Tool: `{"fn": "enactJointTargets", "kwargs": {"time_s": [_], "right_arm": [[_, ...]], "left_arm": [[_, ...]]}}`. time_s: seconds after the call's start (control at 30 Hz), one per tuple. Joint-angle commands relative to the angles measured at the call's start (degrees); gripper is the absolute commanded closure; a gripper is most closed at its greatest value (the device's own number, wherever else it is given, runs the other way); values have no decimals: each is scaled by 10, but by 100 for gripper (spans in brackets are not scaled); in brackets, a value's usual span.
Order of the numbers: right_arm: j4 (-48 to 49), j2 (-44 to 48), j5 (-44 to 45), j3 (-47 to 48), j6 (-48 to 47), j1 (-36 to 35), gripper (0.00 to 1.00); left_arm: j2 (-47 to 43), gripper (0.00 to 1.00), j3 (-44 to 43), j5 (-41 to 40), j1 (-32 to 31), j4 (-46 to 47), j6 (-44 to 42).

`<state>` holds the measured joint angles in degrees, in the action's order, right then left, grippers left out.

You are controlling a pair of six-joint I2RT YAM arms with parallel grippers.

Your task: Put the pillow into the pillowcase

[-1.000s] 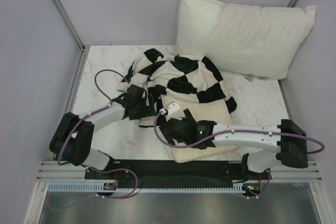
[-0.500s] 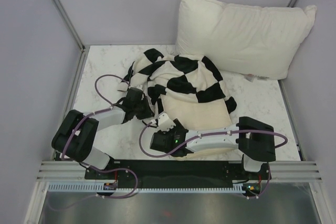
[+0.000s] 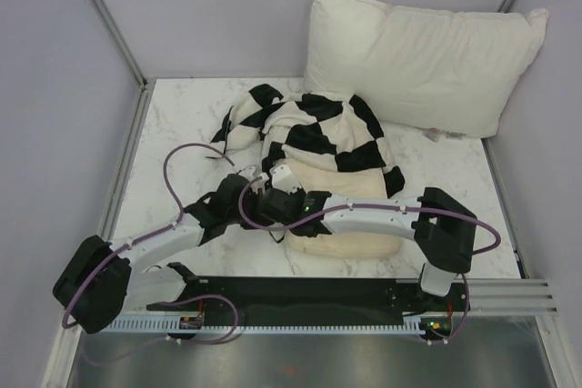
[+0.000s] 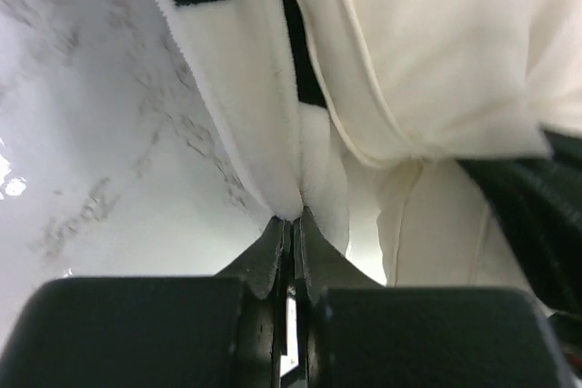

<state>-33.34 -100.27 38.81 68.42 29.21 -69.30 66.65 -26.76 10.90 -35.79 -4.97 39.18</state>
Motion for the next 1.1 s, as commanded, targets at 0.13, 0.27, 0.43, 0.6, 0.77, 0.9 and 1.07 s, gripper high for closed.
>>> {"fn": "enactJointTargets", "kwargs": {"time_s": [0.13, 0.27, 0.43, 0.6, 0.77, 0.9, 1.07], "right_arm": [[60, 34, -46, 105, -76, 78, 100], [43, 38, -51, 120, -91, 104, 100], [41, 80, -63, 88, -104, 145, 100], [15, 175, -123, 86, -114, 146, 100], [-37, 237, -131, 166, -138, 105, 100], [-31, 217, -149, 165, -144, 80, 100], [61, 129, -145, 73, -123, 122, 100]], "left_arm": [[-43, 98, -5, -40, -104, -115, 51], [-104, 98, -11, -26, -115, -149, 58], [-215, 98, -42, 20, -114, -238, 64], [-296, 98, -85, 83, -116, -299, 76], [-318, 98, -130, 137, -119, -302, 92], [-311, 98, -197, 153, -127, -297, 105], [-295, 98, -260, 183, -140, -269, 119]]}}
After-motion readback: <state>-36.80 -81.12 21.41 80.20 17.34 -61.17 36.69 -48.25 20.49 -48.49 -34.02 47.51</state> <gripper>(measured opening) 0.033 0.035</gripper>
